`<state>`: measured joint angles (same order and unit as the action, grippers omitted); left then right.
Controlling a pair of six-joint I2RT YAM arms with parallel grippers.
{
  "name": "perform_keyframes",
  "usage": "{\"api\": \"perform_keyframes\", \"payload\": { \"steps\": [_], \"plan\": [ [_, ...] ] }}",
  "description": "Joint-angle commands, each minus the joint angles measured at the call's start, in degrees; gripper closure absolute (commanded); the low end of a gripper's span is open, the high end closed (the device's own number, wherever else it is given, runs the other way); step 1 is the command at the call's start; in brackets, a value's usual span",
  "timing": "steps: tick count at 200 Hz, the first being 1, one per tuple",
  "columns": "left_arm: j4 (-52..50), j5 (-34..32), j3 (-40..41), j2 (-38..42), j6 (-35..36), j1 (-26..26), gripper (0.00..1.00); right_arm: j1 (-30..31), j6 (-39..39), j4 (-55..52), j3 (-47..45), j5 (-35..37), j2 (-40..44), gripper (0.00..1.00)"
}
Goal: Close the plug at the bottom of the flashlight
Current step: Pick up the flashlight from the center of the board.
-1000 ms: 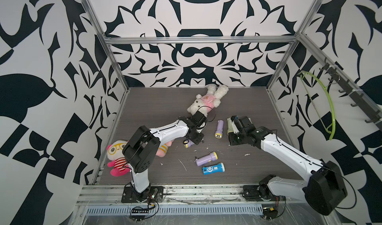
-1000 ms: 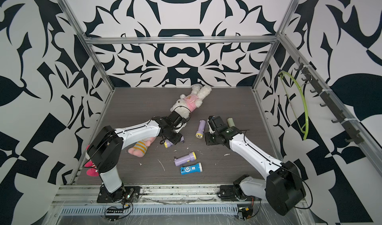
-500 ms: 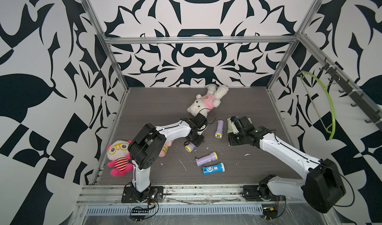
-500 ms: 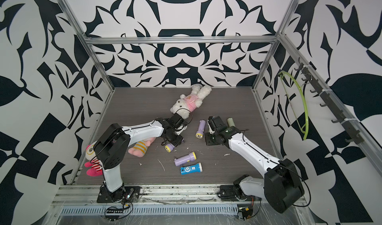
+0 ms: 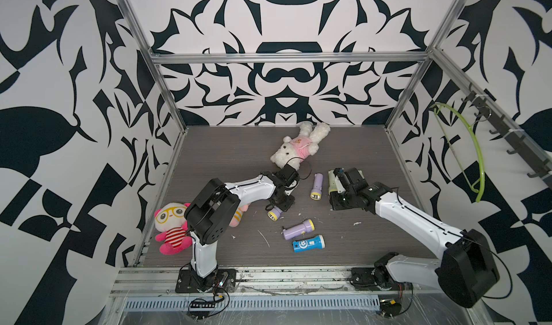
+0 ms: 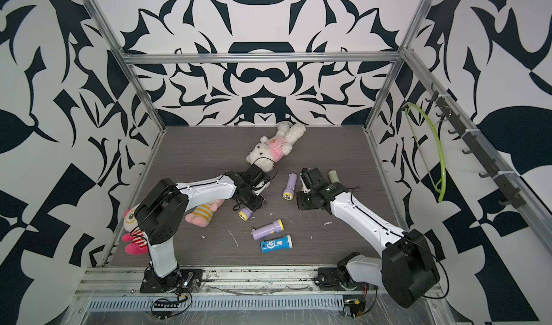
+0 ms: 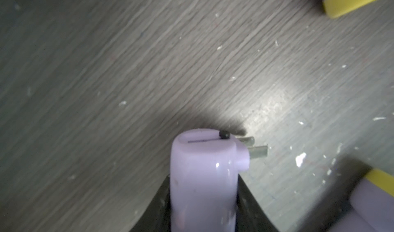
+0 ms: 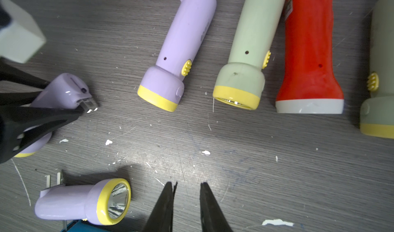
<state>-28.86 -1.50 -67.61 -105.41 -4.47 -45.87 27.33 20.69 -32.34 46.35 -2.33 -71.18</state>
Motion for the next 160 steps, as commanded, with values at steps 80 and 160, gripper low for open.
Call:
{"api": "perform_keyframes", "payload": {
  "steps": [80, 160],
  "plan": [
    [28.20, 6.38, 21.61, 36.72, 3.99, 0.25, 0.82, -0.32, -1.56, 6.26, 1.14, -10.56, 8.72, 0.74],
    [27.35, 23.85, 25.42, 49.31, 1.52, 0.25, 0.79, -0.28, -3.02, 13.15, 7.08, -24.64, 7.30, 0.78]
  ]
}}
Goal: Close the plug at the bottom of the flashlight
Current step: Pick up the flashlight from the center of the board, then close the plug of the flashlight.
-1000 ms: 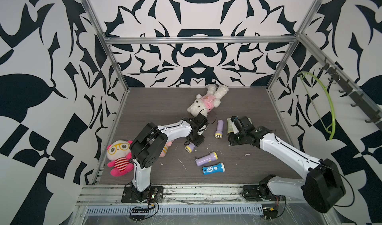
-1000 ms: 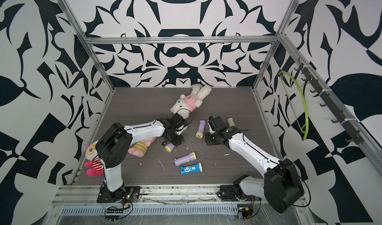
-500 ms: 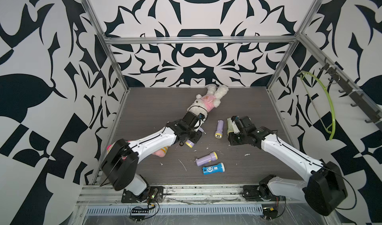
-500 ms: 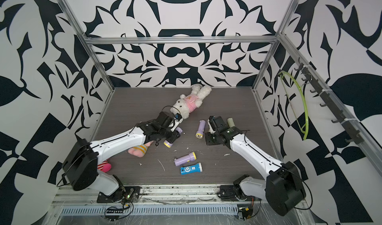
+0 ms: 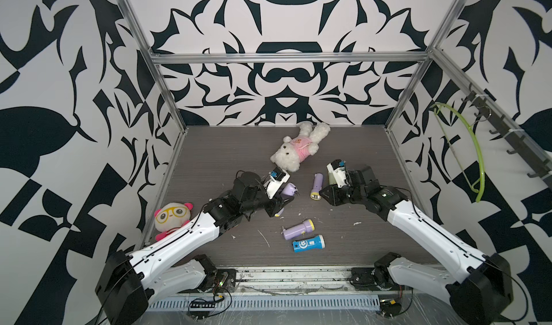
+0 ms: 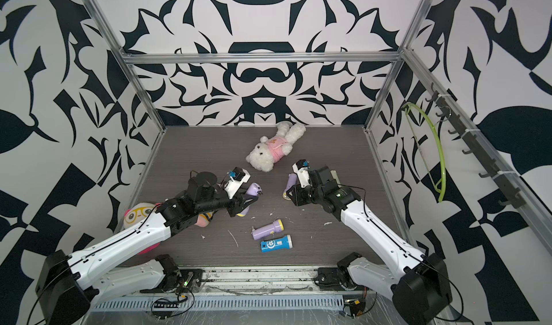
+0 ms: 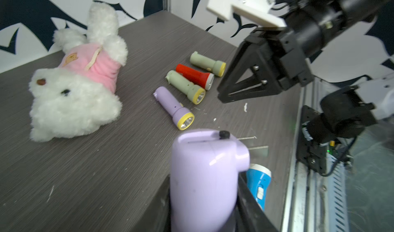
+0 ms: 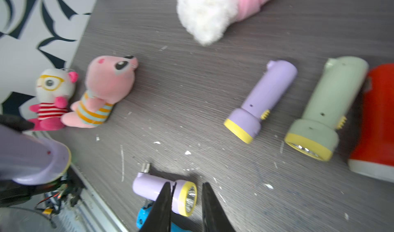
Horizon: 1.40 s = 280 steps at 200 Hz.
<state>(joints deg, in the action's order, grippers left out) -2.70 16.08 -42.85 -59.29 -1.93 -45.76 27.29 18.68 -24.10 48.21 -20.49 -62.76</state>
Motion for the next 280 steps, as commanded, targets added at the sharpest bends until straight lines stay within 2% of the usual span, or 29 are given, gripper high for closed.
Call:
{"api": "perform_keyframes", "payload": {
  "steps": [1, 42, 61, 98, 151, 193, 242, 280],
  "plan": [
    [1.20, 6.40, 0.66, 3.38, -1.04, 0.14, 0.79, -0.27, -1.01, 5.01, 5.36, -6.79, -1.21, 0.78],
    [1.65, 8.93, 3.35, 10.09, 0.09, 0.14, 0.79, -0.09, -1.01, 9.43, 10.81, -26.16, -4.79, 0.80],
    [1.26, 9.90, 4.07, 12.40, 0.68, 0.14, 0.85, 0.13, -2.12, 10.07, 12.76, -31.98, -4.57, 0.80],
    [-1.29, 11.77, 3.06, 13.50, 2.31, 0.14, 0.86, 2.27, -6.57, 5.91, 18.24, -42.93, -5.21, 0.73],
    [-2.74, 18.68, 0.26, 10.92, 2.38, 0.14, 0.86, 13.23, -17.04, -3.21, 26.86, -41.88, -7.97, 0.66],
    [-2.10, 21.77, 0.33, 12.90, 1.81, 0.14, 0.86, 13.54, -17.89, -3.80, 25.92, -38.43, -7.57, 0.64],
    [-1.25, 23.26, 0.71, 16.70, 0.97, 0.14, 0.85, 13.55, -16.07, -1.80, 23.15, -28.92, -4.94, 0.64],
    [-1.96, 23.04, 0.30, 16.75, 1.39, 0.14, 0.85, 13.58, -14.92, -1.67, 22.44, -29.54, -3.94, 0.63]
  ]
}}
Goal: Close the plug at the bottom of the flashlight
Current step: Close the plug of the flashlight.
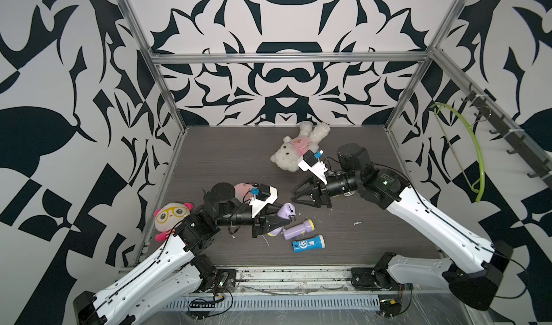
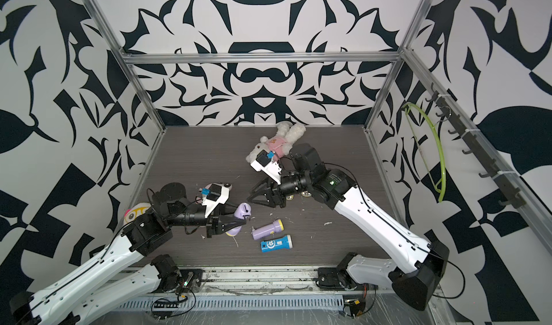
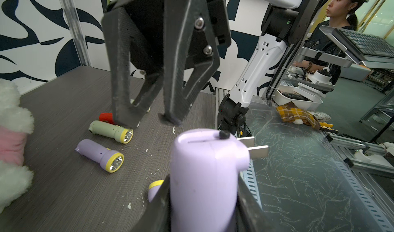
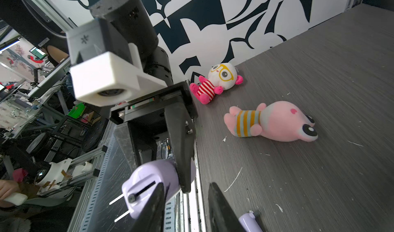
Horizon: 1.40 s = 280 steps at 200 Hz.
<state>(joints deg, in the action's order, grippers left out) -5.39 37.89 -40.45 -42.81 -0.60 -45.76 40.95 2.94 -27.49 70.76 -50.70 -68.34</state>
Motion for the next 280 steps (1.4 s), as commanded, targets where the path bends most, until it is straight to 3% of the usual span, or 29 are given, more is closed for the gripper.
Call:
{"api": "perform_keyframes", "payload": {
  "steps": [1, 86, 280],
  "plan": [
    [0.73, 1.22, -2.10, 0.23, 0.06, 0.14, 0.85, -0.08, 0.83, 1.68, -0.11, 0.63, 1.67, 0.63],
    [0.03, 1.04, -2.54, -0.08, 0.47, 0.14, 0.84, 4.81, -1.05, -1.87, 0.63, 1.83, 1.71, 0.61],
    [0.11, 1.10, -1.70, 0.18, 0.21, 0.14, 0.82, 4.95, -1.38, -2.86, 1.05, 0.72, 4.06, 0.59]
  ]
}}
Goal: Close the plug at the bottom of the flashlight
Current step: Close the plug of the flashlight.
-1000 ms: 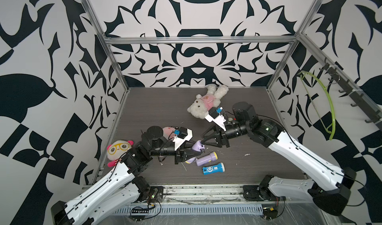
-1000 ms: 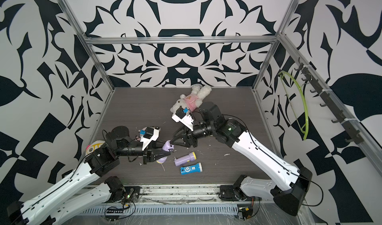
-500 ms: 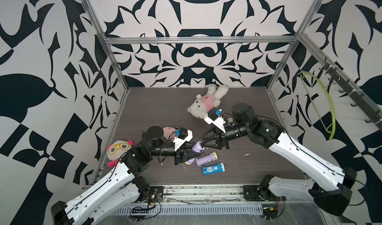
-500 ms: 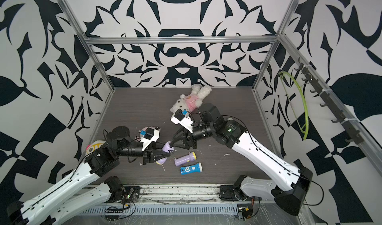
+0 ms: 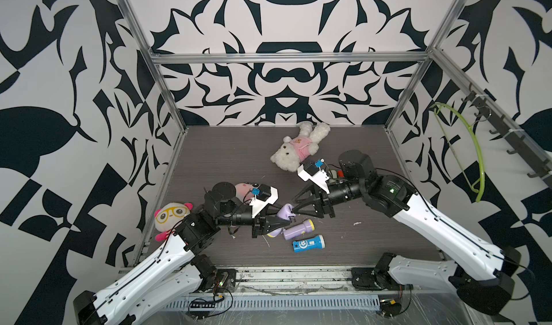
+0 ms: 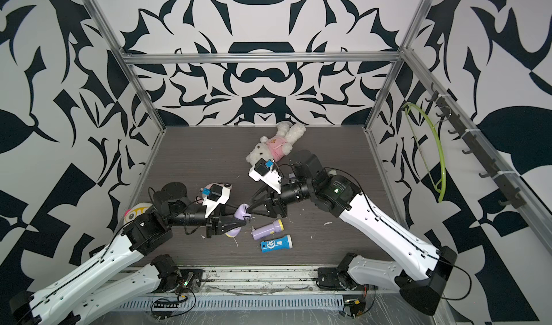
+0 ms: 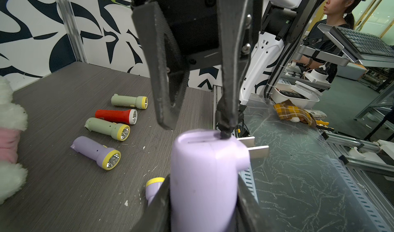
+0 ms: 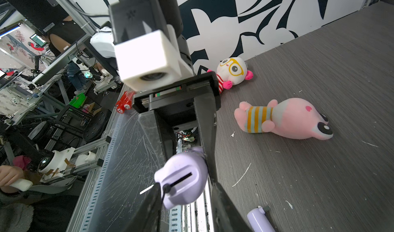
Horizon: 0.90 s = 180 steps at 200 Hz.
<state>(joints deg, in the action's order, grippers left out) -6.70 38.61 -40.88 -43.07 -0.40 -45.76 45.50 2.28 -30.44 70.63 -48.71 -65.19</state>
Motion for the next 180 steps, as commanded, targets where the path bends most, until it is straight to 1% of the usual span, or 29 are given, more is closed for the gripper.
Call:
{"api": "perform_keyframes", "payload": {
  "steps": [1, 24, 75, 126, 141, 180],
  "plan": [
    [1.43, 0.39, -1.28, 0.44, -0.01, 0.14, 0.82, 0.39, -0.67, 0.10, 1.18, -1.33, 0.88, 0.59],
    [1.43, 0.24, -1.20, 0.35, -0.04, 0.14, 0.81, 1.10, -0.22, -0.02, 1.51, -2.09, -0.36, 0.59],
    [1.69, 0.68, -1.39, -0.08, -0.04, 0.14, 0.81, 2.22, -0.88, 0.00, 1.40, -0.01, -1.21, 0.59],
    [1.60, 0.85, -1.21, -0.09, 0.03, 0.14, 0.80, 2.25, -1.84, 0.73, 1.81, -1.12, -1.66, 0.67],
    [1.60, 0.76, -1.22, 0.00, 0.10, 0.14, 0.80, 2.23, -1.76, 0.65, 2.01, -1.62, -2.21, 0.71],
    [1.07, 0.76, -1.42, -0.26, 0.23, 0.14, 0.80, 2.23, -1.34, 0.36, 2.37, -2.27, -3.06, 0.72]
  ]
}}
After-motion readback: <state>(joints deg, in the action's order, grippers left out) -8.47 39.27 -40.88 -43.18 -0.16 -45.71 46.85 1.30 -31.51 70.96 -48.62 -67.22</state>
